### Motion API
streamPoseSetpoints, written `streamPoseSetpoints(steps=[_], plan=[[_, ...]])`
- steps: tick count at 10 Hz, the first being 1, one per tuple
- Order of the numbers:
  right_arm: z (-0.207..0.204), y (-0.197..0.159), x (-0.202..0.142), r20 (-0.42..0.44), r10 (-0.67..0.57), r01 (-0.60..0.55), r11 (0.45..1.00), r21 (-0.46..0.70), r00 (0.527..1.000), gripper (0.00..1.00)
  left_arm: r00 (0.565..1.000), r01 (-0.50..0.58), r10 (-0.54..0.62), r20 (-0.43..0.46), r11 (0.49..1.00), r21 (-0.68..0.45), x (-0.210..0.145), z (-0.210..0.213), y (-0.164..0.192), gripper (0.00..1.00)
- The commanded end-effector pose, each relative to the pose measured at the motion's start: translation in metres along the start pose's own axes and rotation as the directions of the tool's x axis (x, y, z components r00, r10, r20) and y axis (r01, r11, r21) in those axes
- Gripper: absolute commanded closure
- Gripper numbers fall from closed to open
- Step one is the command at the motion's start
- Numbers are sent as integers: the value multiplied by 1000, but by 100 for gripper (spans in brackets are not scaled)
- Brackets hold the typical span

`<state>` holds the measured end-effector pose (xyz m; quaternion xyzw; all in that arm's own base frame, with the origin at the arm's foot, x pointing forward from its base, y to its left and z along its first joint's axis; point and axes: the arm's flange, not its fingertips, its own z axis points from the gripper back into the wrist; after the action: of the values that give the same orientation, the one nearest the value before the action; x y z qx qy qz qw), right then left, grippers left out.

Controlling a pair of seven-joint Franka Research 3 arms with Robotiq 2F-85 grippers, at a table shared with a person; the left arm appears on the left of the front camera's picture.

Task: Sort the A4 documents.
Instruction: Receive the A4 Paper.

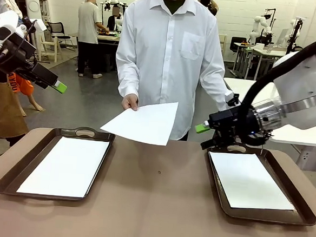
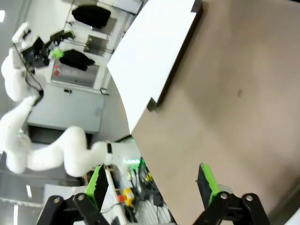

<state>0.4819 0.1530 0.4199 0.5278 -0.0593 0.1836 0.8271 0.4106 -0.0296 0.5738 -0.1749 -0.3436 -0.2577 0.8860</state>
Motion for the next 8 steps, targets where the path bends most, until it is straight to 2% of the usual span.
streamPoseSetpoints(steps=[1, 6, 8], plan=[[-21, 0, 27, 82, -67, 65, 998, 29, 994, 0, 1000, 2, -2, -3, 1000, 5, 0, 0, -1, 0], [-74, -27, 78, 188, -182, 171, 982, 75, 965, 0, 1000, 2, -2, -3, 1000, 5, 0, 0, -1, 0], [-83, -34, 95, 223, -220, 201, 974, 105, 950, 0, 1000, 2, -2, -3, 1000, 5, 0, 0, -1, 0]])
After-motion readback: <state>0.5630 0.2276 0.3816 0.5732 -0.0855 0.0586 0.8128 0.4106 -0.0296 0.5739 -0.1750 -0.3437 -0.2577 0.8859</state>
